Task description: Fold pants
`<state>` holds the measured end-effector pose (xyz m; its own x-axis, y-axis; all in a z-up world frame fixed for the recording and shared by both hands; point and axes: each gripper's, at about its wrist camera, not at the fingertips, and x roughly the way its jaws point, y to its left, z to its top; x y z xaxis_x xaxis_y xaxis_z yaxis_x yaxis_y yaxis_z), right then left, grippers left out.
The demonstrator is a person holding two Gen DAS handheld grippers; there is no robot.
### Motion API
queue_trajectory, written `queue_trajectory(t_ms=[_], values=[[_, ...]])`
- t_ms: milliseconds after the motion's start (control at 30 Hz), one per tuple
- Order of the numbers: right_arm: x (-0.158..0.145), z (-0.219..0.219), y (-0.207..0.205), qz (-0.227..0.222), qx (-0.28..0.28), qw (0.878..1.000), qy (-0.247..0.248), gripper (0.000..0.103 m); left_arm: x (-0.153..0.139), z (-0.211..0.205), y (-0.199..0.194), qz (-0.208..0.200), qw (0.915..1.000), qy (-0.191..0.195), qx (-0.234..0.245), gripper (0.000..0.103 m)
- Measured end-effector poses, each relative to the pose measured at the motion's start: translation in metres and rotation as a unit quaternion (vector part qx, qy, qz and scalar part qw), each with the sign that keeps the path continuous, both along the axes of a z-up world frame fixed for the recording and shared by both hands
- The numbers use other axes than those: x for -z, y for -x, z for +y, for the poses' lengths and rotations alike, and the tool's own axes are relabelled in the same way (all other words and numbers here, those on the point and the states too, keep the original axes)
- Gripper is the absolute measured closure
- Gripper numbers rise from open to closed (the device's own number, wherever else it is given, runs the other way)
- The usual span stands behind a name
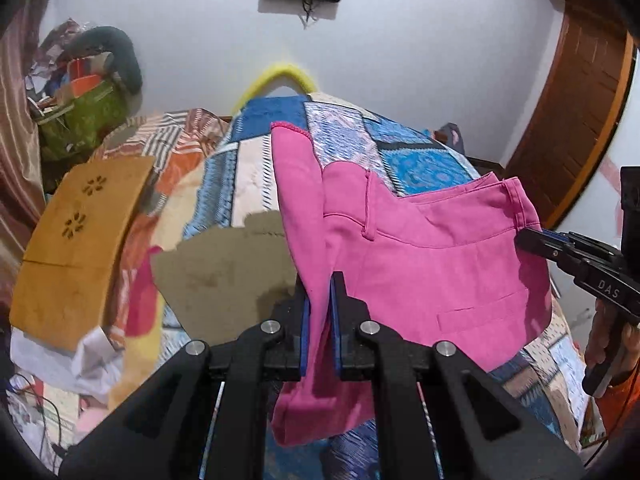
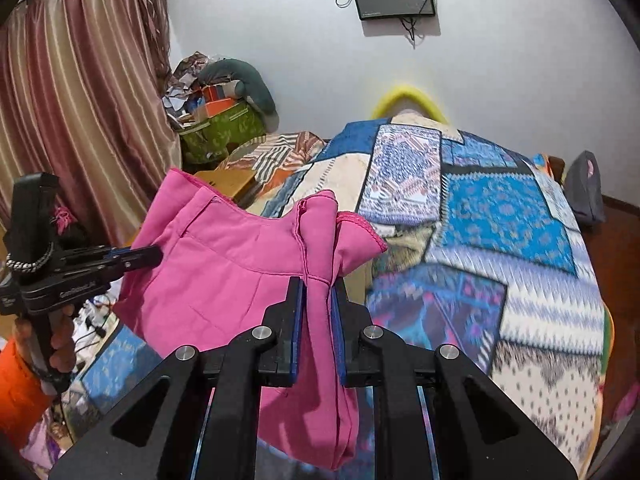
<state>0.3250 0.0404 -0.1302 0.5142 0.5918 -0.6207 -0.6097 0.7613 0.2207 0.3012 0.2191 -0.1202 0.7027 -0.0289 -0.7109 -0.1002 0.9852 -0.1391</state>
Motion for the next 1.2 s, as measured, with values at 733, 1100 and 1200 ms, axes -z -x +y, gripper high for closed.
queue_trajectory(t_ms=[733,1100,1200], values=[[0.116,0.11,-0.105,0.062,-0.032,0.995,0.077,0.086,0.147,0.105,-0.1,0.114,0.9903,0.007,-0.078,0.087],[0.099,0.085,-0.097,0.055,-0.006,0.991,0.12,0.067,0.131,0.112,-0.071,0.115,0.9867,-0.047,-0.105,0.064],[0.071,0.072,-0.08,0.039,-0.004,0.994,0.098,0.067,0.111,0.106,-0.053,0.105,0.9878,-0.054,-0.102,0.064]])
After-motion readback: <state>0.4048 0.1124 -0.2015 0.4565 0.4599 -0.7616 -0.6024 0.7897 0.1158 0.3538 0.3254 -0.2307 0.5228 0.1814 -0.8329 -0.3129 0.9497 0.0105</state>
